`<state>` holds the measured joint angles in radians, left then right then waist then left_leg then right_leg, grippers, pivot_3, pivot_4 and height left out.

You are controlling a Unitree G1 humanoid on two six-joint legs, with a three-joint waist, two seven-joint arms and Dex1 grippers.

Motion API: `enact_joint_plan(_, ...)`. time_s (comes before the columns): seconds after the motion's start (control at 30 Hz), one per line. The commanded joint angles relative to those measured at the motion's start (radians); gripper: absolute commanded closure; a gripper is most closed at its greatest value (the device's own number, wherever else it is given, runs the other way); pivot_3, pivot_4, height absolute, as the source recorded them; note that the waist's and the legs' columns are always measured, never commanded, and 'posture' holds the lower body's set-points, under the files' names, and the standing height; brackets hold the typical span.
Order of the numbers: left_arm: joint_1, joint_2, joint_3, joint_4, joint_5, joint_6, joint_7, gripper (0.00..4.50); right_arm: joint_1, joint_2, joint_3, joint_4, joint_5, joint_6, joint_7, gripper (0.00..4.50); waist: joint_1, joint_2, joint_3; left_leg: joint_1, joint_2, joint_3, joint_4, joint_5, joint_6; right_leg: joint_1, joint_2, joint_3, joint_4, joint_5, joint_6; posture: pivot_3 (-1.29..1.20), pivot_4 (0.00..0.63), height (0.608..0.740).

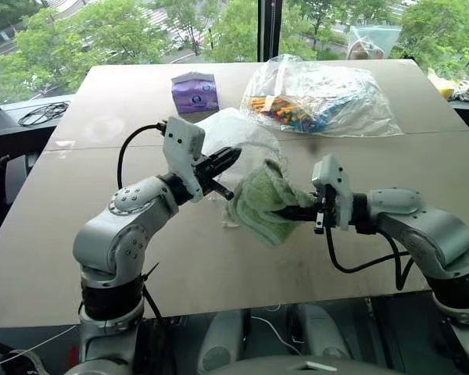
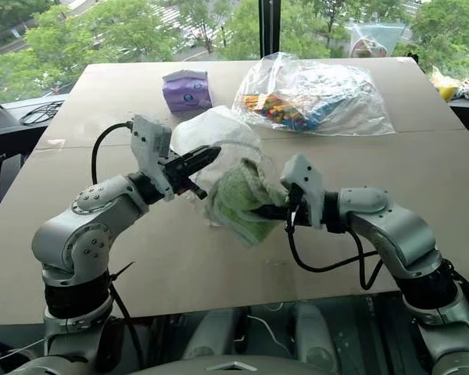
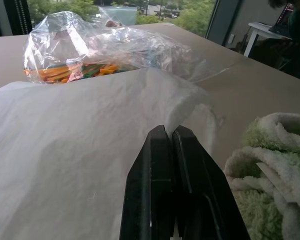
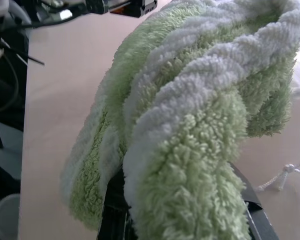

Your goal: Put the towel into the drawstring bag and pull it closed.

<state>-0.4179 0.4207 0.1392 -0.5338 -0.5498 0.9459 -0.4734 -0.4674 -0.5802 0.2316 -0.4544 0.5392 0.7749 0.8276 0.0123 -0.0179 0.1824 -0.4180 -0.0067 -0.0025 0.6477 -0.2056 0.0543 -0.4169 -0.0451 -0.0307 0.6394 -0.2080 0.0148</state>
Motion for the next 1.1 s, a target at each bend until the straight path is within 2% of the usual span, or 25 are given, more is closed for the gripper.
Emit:
enact_joint_plan(0.03,0.014,0.026,-0.028,-0.037,-0.023,-0.047,-0.045,4.50,-0.053,-0.015,0.039,-0.001,-0.048,-0.059,0.048,4.18,0.000,0.000,0.000,0.000,0.000,0.000,0.000,0.000,0.000,0.000,0.000,0.000,0.000,0.000,0.000,0.00,0.150,0.740)
enact_joint_plan(0.13,0.028,0.044,-0.042,-0.050,-0.039,-0.046,-0.067,4.50,-0.084,-0.006,0.065,0.023,-0.082,-0.077,0.058,4.18,0.000,0.000,0.000,0.000,0.000,0.000,0.000,0.000,0.000,0.000,0.000,0.000,0.000,0.000,0.000,0.00,0.150,0.740)
enact_joint_plan(0.27,0.050,0.059,-0.048,-0.072,-0.052,-0.051,-0.076,4.50,-0.112,0.055,0.035,0.035,-0.036,-0.002,0.012,4.18,0.000,0.000,0.001,-0.001,0.000,0.000,-0.001,0.000,0.000,-0.001,-0.001,0.000,-0.001,0.000,0.000,0.00,0.150,0.740)
enact_joint_plan(0.47,0.064,0.061,-0.039,-0.085,-0.069,-0.053,-0.061,4.50,-0.081,0.085,-0.004,0.067,0.011,0.108,-0.041,4.18,0.002,0.000,0.000,-0.003,0.000,0.000,-0.001,0.000,0.000,-0.003,-0.002,-0.001,-0.001,0.000,0.000,0.00,0.150,0.740)
enact_joint_plan(0.63,0.061,0.049,-0.033,-0.084,-0.075,-0.054,-0.045,4.50,-0.056,0.070,0.014,0.037,0.041,0.159,-0.021,4.18,0.002,0.000,0.000,-0.013,-0.001,0.000,0.000,0.000,0.000,-0.012,-0.003,-0.001,-0.001,0.003,-0.004,0.00,0.150,0.740)
enact_joint_plan(0.73,0.058,0.047,-0.035,-0.087,-0.087,-0.052,-0.038,4.50,-0.050,0.090,0.003,0.037,0.053,0.172,-0.040,4.18,0.002,0.000,0.000,-0.014,-0.001,0.000,0.000,0.000,0.000,-0.013,-0.002,-0.001,0.000,0.003,-0.004,0.00,0.150,0.740)
enact_joint_plan(0.83,0.066,0.054,-0.040,-0.095,-0.099,-0.050,-0.039,4.50,-0.057,0.154,-0.058,0.059,0.085,0.197,-0.102,4.18,0.000,0.000,0.000,-0.014,-0.001,0.000,0.000,0.000,0.000,-0.013,-0.002,-0.001,0.000,0.003,-0.004,0.00,0.150,0.740)
enact_joint_plan(0.97,0.073,0.064,-0.038,-0.097,-0.108,-0.051,-0.040,4.50,-0.082,0.308,-0.225,0.137,0.154,0.246,-0.270,4.18,0.001,0.000,0.000,-0.013,-0.001,0.000,0.001,0.000,0.000,-0.013,-0.001,0.000,0.002,0.002,-0.003,0.00,0.150,0.740)
enact_joint_plan(1.1,0.075,0.076,-0.039,-0.094,-0.103,-0.053,-0.042,4.50,-0.075,0.413,-0.336,0.158,0.218,0.286,-0.390,4.18,0.002,0.000,0.000,-0.013,-0.001,0.000,0.002,0.001,-0.001,-0.013,0.000,0.000,0.003,0.003,-0.004,0.00,0.150,0.740)
